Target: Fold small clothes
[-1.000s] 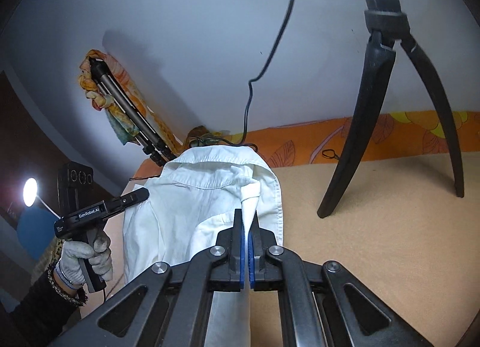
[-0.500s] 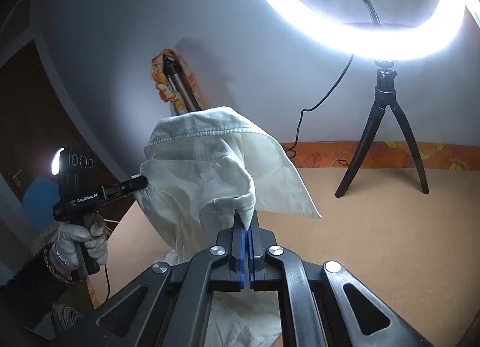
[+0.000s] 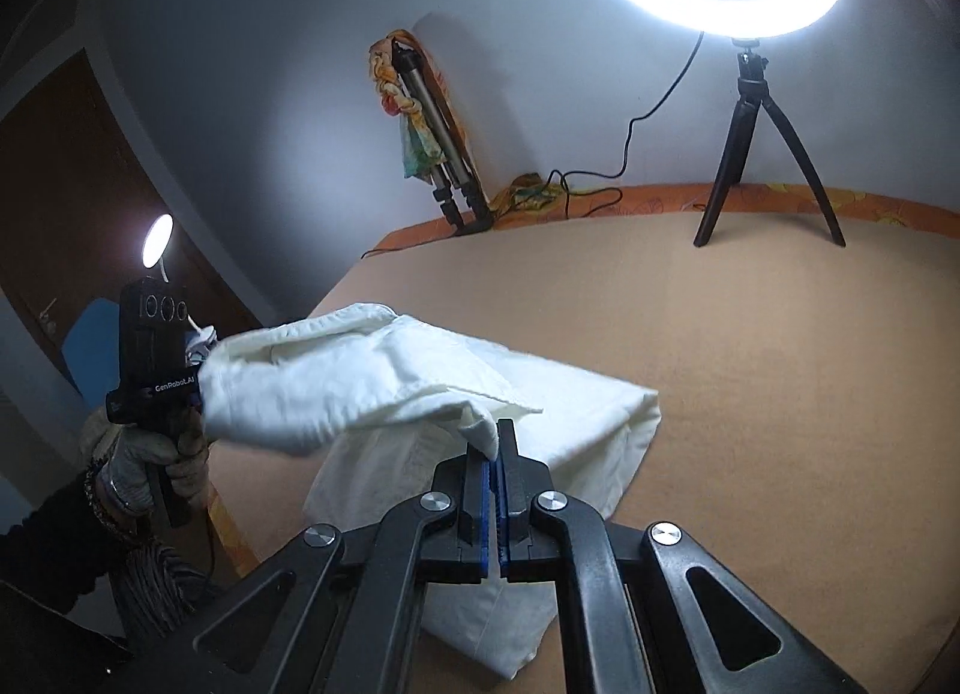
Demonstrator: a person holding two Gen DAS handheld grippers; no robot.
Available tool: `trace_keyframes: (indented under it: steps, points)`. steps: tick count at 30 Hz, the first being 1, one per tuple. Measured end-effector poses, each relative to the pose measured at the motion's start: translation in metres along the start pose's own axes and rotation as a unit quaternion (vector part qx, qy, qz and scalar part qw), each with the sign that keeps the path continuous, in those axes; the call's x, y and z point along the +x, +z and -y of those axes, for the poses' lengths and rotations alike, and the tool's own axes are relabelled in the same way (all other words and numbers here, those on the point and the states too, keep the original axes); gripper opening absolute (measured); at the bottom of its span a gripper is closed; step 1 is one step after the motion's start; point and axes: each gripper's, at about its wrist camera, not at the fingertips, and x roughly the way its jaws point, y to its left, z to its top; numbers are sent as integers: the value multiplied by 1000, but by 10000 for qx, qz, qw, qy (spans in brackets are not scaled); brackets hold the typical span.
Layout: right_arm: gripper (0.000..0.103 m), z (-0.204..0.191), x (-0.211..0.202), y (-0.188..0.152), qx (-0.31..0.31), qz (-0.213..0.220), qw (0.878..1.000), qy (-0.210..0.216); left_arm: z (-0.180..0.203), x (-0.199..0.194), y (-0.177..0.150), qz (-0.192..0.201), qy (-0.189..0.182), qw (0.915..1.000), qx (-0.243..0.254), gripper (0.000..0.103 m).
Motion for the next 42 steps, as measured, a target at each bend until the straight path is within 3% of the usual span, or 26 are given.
trace_keyframes:
  steps: [8,15,20,22,27,32,38,40,42]
  points:
    - [0,-13,15,-43,-430,-453,9970,-456,6,10,-51,-507,385,9974,323,3]
    - [0,-16,20,-64,-941,-670,9878,-1047,10,10,-68,-898,668,9910,733,3]
    - [14,-20,4,-67,-1192,-807,9826,-1176,16,-21,-53,-562,607,9932,816,3]
    - [26,-16,-11,-64,-1051,-658,9867,-1047,22,-30,-35,-304,648,9927,975,3]
    - [33,21,-21,-41,122,-332,9979,-547,28,-15,7,-44,460,9939,1001,5]
    - [38,60,11,-17,1199,-263,9924,-35,30,29,27,-230,268,9948,960,7]
    - [37,97,66,-1,2130,-420,9751,464,29,70,16,-804,173,9915,1011,7]
    - [36,104,83,2,2284,-503,9707,549,27,79,7,-996,190,9894,1040,7]
    - [25,109,97,3,2393,-545,9675,603,23,87,0,-1153,191,9882,994,7]
